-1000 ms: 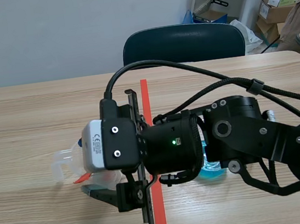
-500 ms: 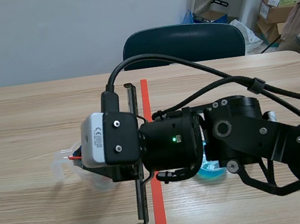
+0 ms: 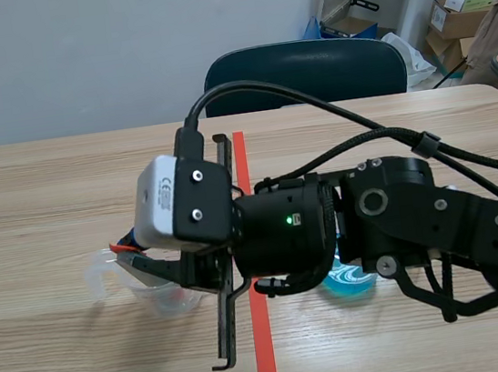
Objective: Do the redox reaction experiment
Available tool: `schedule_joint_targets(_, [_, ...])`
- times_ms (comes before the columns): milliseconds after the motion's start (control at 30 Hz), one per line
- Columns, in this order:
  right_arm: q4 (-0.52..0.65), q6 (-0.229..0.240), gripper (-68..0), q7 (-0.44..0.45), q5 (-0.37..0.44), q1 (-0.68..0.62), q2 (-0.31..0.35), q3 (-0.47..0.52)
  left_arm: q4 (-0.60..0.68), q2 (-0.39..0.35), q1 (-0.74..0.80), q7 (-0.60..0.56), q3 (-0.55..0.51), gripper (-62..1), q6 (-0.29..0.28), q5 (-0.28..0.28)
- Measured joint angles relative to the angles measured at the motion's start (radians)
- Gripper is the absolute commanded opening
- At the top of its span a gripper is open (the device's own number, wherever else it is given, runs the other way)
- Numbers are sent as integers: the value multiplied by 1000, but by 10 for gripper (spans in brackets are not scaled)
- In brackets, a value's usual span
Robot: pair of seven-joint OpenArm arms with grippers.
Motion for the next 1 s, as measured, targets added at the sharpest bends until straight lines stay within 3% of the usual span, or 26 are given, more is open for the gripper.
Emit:
schedule_joint_targets(167, [0, 9, -669, -112, 171, 81, 5, 0, 0, 0, 0, 0, 0, 14, 0, 0])
schedule_joint_targets(267, [8, 56, -669, -184, 254, 130, 5, 0, 0, 0, 0, 0, 0, 14, 0, 0])
schedule_joint_targets(433, [43, 53, -669, -324, 376, 176, 5, 0, 0, 0, 0, 0, 0, 14, 0, -1])
schedule_joint_targets(700, [114, 53, -669, -521, 537, 232, 5, 9, 0, 0, 0, 0, 0, 14, 0, -6])
schedule_joint_targets(1000, [286, 52, -669, -712, 632, 233, 5, 149, 0, 0, 0, 0, 0, 14, 0, -6])
